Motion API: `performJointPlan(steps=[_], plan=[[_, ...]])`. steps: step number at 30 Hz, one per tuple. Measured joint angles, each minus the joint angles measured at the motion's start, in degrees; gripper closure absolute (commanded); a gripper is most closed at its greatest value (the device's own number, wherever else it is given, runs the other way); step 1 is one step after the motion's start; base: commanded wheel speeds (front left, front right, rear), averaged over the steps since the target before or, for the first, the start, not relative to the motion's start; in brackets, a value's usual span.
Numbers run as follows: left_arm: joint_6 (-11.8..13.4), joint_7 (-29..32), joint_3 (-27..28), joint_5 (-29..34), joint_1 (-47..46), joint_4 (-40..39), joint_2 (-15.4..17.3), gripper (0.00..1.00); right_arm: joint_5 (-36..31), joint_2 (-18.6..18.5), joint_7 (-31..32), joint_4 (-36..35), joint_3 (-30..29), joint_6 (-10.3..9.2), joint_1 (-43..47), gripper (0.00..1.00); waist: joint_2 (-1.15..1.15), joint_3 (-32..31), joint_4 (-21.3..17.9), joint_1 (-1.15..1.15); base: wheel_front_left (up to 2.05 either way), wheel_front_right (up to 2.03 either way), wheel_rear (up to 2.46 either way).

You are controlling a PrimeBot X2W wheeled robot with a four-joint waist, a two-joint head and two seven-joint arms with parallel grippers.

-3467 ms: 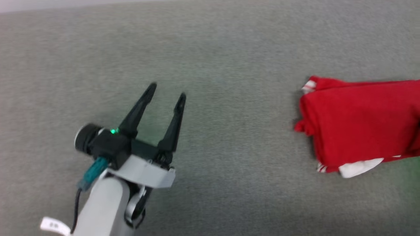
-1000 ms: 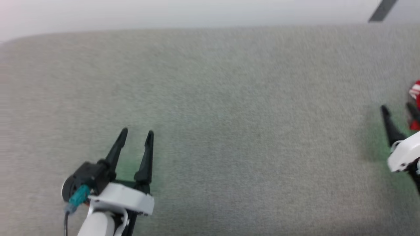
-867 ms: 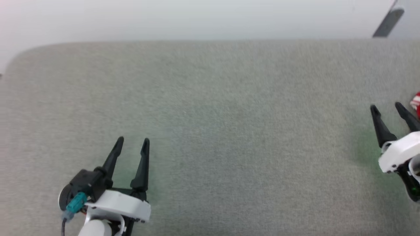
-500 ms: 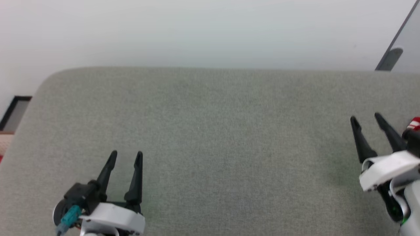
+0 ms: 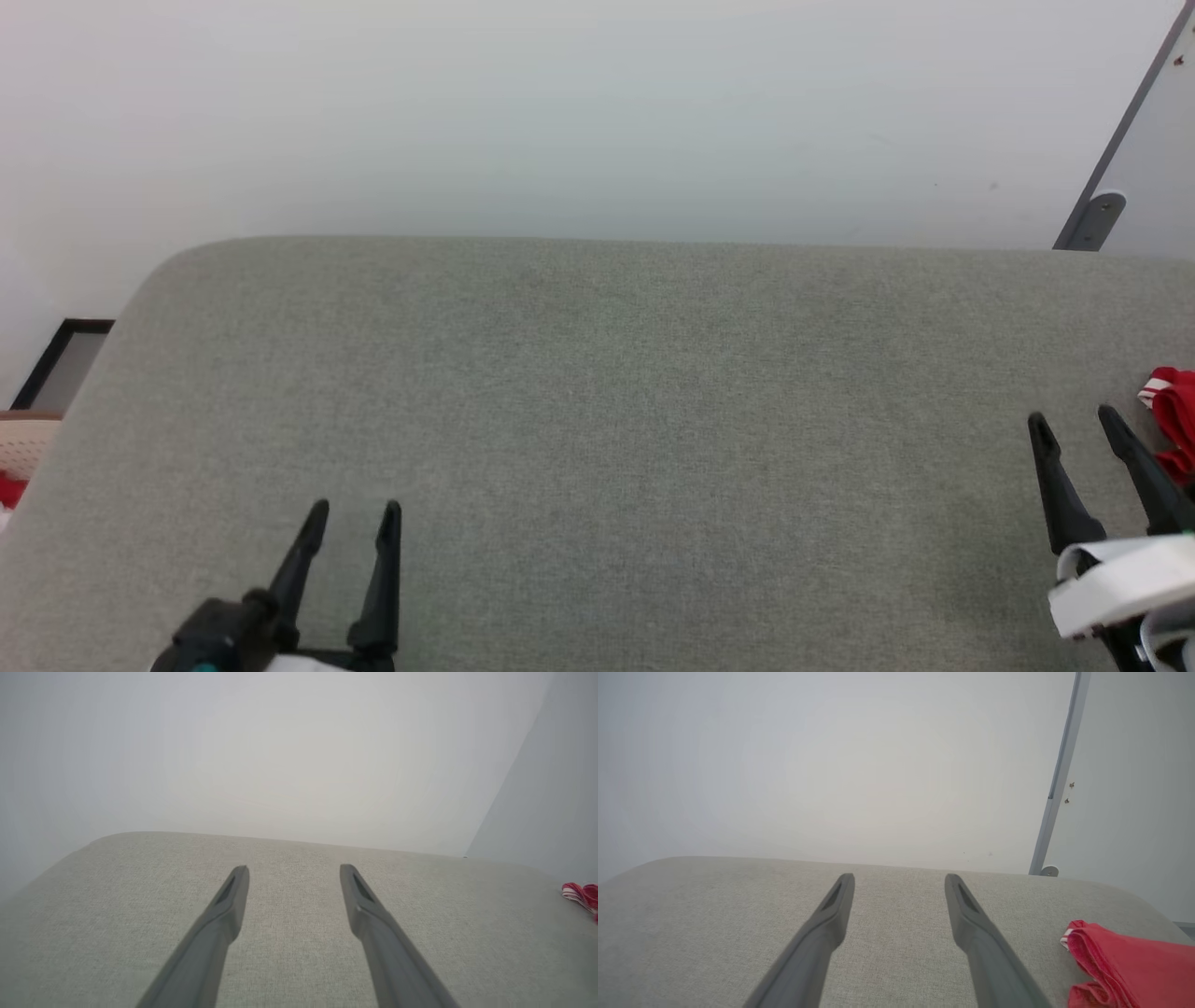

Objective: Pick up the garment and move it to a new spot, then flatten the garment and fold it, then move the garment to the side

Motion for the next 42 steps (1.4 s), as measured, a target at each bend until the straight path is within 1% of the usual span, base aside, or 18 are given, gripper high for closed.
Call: performJointPlan(steps=[9,16,22,42], plan=[[0.0,0.0,0.5,0.2,4.8,-4.1,-1.1,0.00,-1.5,2.0,1.4,-7.8,-4.5,0.00,7.2,0.00,0.00,-0.5,0.6,0.00,0.00,0.00,0.00],[0.0,0.0,0.6,0.2,5.9,-5.1,-1.4,0.00,-2.8,4.0,3.2,-12.7,-6.9,0.00,10.8,0.00,0.00,-0.3,0.8,0.00,0.00,0.00,0.00],[0.0,0.0,0.5,0.2,5.8,-5.1,-1.5,0.00,-3.2,5.3,4.0,-14.6,-8.1,0.00,11.4,0.00,0.00,-0.2,0.5,0.00,0.00,0.00,0.00],[0.0,0.0,0.9,0.4,5.2,-5.6,-1.7,0.00,-3.2,6.8,4.9,-16.6,-8.9,0.00,12.3,0.00,0.00,0.4,0.0,0.00,0.00,0.00,0.00]])
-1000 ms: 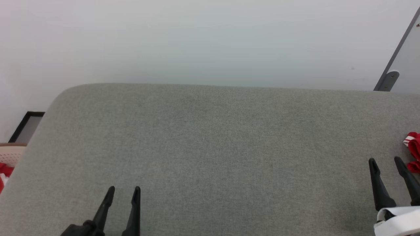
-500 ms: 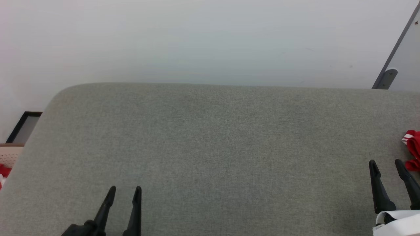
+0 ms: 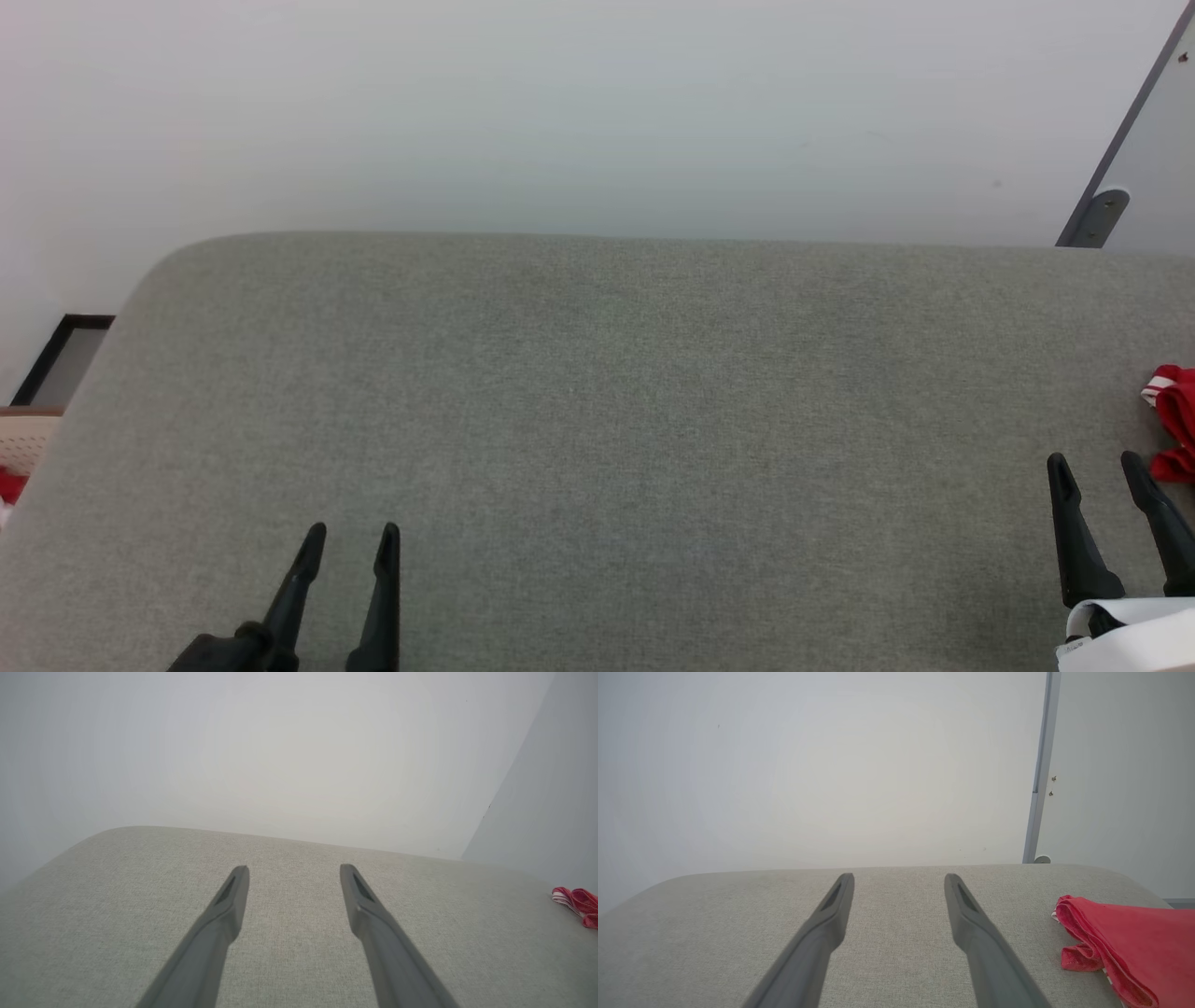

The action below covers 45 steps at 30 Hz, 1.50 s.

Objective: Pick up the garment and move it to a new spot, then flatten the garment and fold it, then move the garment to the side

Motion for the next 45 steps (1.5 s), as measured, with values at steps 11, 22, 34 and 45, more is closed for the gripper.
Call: performJointPlan(steps=[11,22,34,45], plan=[[0.0,0.2,-0.2,-0.7,1.0,2.1,-0.8,1.00,0.8,1.5,0.7,2.2,0.8,0.01,0.9,1.00,0.00,0.4,-0.2,0.00,0.00,0.00,0.00],[0.0,2.8,0.1,-12.1,-0.4,3.7,-0.9,1.00,10.7,2.8,3.0,3.7,0.4,0.00,0.5,1.00,0.00,0.4,-0.4,0.00,0.00,0.00,0.00],[0.0,5.4,0.6,-23.1,-2.6,5.5,-1.0,1.00,20.5,4.3,5.3,5.2,-0.5,0.00,-0.8,1.00,0.00,0.4,-0.6,0.00,0.00,0.00,0.00],[0.0,7.5,1.3,-31.8,-4.2,6.7,-1.3,1.00,28.3,5.5,7.1,6.3,-1.1,0.00,-2.1,1.00,0.00,0.5,-0.8,0.00,0.00,0.00,0.00]])
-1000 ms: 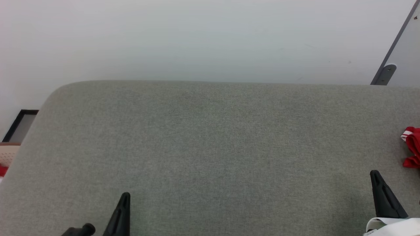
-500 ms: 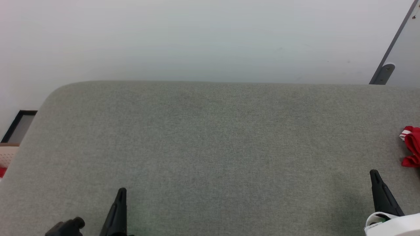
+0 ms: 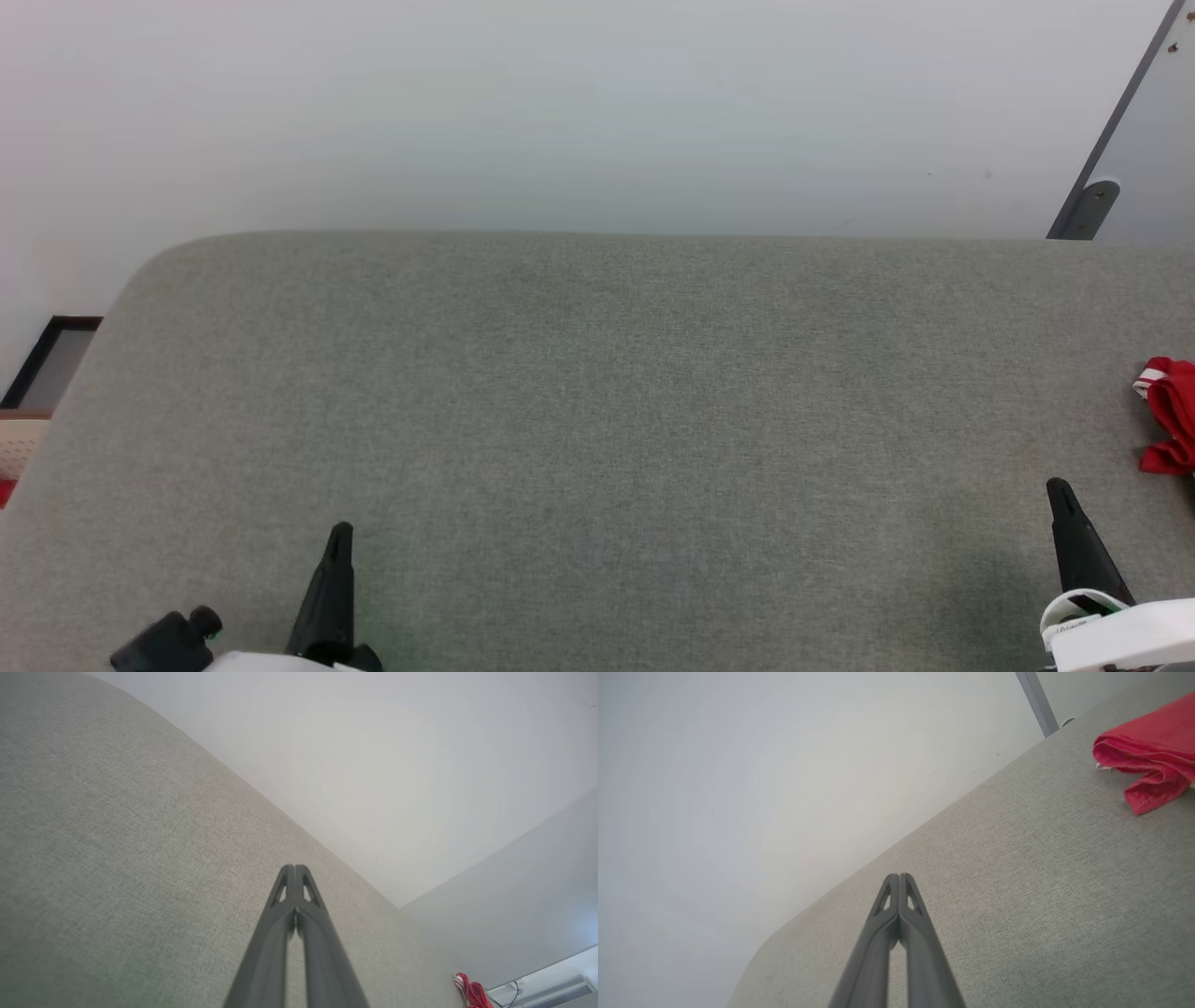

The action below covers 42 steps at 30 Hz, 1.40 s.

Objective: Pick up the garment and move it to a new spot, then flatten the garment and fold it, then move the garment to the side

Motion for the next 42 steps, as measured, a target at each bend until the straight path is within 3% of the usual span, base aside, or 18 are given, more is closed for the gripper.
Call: performJointPlan(steps=[42], plan=[[0.0,6.9,2.4,-25.3,-5.0,3.5,-1.1,1.00,23.2,3.4,5.3,3.4,-1.8,0.00,-3.1,1.00,0.00,0.1,-0.8,0.00,0.00,0.00,0.00]])
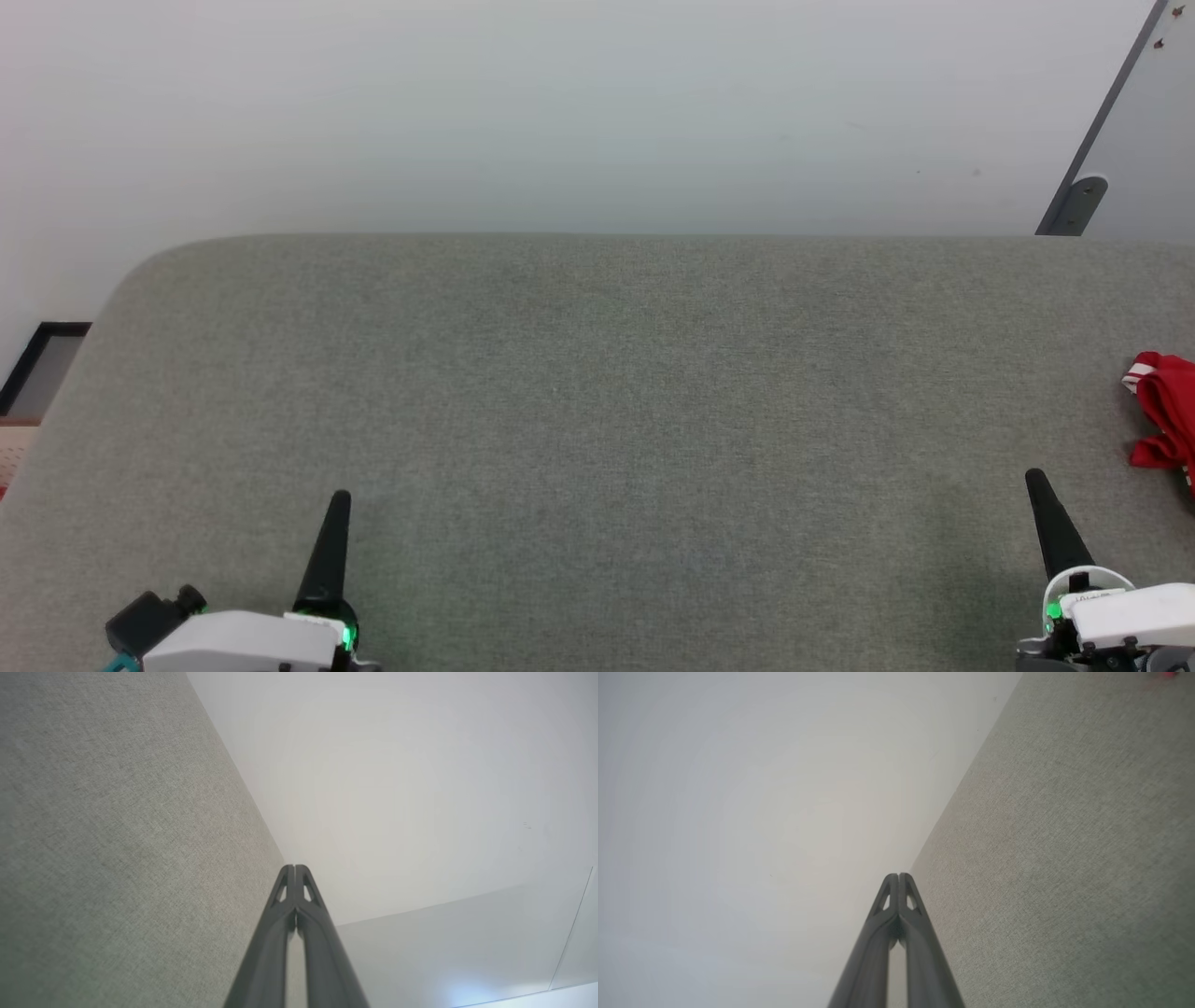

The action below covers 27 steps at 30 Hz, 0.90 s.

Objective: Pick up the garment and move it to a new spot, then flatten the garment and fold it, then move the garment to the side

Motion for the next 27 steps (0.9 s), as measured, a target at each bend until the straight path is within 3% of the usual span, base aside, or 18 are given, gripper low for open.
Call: performJointPlan(steps=[27], plan=[[0.0,3.6,1.5,-11.5,-2.6,1.6,-0.8,1.00,10.9,1.6,2.5,1.6,-0.8,0.00,-1.8,1.00,0.00,0.0,-0.5,0.00,0.00,0.00,0.00]])
